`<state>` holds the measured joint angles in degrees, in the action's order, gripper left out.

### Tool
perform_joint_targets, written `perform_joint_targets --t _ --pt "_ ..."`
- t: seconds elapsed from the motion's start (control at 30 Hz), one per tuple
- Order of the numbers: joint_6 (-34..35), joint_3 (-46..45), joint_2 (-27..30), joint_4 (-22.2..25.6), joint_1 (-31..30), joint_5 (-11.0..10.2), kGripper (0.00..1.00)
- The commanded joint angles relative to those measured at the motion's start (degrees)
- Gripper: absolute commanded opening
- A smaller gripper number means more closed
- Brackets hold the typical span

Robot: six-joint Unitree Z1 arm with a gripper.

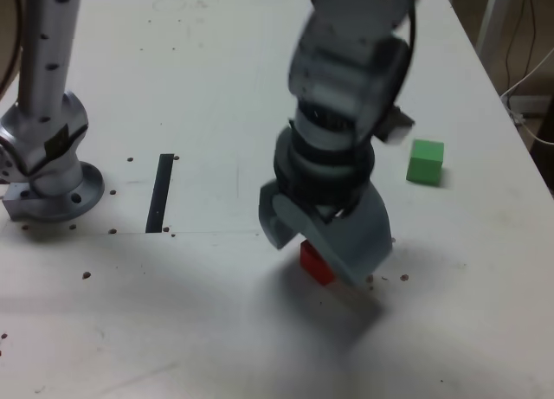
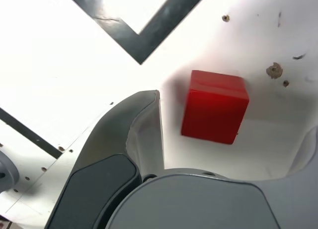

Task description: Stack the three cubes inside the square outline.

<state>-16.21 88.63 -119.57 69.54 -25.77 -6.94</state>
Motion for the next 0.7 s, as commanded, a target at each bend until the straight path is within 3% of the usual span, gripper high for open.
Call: perform_joint_targets --t 0.0,0.13,0.4,0.67 --pt "-0.1 0.8 -1.0 0.4 -0.1 0.3 0.90" --pt "-0.1 1.8 -2.0 1.7 -0.1 0.3 0.78" --pt "0.8 3.6 -2.9 2.9 -0.2 1.0 0.26" --pt "0.8 3.8 -2.9 3.2 -0.2 1.5 0.20"
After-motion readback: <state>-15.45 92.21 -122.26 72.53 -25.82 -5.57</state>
